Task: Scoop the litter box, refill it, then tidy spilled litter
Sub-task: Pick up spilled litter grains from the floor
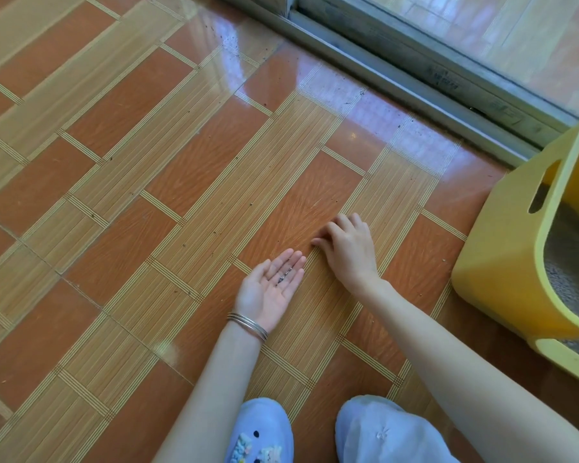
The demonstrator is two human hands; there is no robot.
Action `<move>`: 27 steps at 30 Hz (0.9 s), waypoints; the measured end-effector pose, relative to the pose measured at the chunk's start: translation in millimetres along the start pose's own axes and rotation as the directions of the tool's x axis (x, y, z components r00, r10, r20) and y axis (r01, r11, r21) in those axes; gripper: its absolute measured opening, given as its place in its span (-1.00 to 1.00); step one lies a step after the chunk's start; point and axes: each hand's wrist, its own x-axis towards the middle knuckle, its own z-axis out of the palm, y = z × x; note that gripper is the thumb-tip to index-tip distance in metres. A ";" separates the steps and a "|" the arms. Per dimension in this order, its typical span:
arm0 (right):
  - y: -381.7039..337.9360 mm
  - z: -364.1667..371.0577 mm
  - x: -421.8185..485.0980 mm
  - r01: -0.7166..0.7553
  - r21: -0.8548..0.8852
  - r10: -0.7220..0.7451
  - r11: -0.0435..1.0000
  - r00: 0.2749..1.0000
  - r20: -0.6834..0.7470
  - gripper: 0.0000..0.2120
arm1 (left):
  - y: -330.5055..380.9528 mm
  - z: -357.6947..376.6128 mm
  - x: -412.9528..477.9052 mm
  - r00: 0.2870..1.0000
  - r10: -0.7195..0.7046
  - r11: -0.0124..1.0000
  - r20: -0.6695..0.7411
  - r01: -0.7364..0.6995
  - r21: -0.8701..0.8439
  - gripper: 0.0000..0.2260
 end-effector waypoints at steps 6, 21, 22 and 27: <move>-11.9 -32.6 -9.5 0.094 0.317 -0.133 0.944 0.986 0.103 -0.88 | -11.9 11.9 2.6 1.000 -0.025 1.000 0.017 0.025 0.012 -0.68; 63.4 -39.7 -53.9 -0.059 -0.094 0.073 0.994 0.984 0.161 -0.52 | -19.6 14.6 8.5 0.993 -0.080 0.996 0.090 0.076 0.046 -0.68; 59.3 -37.7 -55.9 -0.030 -0.115 0.049 0.993 0.985 0.165 -0.52 | -19.6 14.4 8.1 0.993 -0.079 0.996 0.089 0.075 0.047 -0.68; 54.9 -33.9 -60.8 -0.042 -0.079 0.052 0.996 0.991 0.127 -0.55 | -14.5 11.3 7.3 0.993 -0.065 0.997 0.098 0.062 0.035 -0.68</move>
